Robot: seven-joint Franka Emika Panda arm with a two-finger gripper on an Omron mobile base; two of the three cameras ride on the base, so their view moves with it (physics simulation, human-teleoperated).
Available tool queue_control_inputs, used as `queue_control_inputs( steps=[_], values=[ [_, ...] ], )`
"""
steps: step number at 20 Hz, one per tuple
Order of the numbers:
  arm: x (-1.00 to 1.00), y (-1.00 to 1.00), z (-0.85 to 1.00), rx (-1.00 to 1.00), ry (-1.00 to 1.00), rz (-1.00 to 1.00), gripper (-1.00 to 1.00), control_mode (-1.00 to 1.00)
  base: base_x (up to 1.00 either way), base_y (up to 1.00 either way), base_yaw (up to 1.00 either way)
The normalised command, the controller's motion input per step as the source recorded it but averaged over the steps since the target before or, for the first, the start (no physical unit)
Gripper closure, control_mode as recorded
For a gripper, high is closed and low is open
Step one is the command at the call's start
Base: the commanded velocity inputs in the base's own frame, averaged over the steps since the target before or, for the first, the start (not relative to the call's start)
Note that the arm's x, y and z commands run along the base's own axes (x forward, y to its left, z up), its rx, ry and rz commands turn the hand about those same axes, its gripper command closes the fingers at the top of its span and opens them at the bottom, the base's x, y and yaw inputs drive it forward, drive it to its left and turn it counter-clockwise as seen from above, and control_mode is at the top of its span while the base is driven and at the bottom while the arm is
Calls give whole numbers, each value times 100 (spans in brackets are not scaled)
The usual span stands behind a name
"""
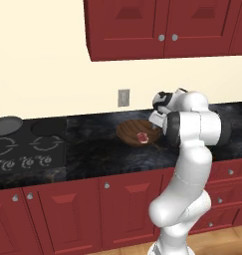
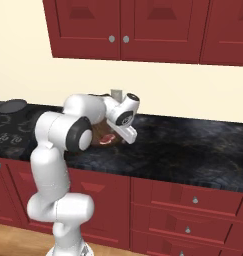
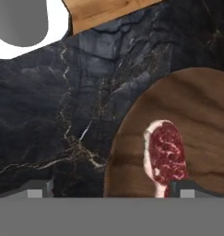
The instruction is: Place one of the steaks on the plate and the other in the bowl. Then place the bowl in the fridge.
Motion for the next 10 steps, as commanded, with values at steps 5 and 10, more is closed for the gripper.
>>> queue_control_inputs(
  steps=[5, 10],
  values=[
    [51, -4, -11, 0, 6, -1, -100, -100, 0, 0, 0],
    [0, 2, -33, 0, 0, 1, -100, -100, 0, 0, 0]
  ],
)
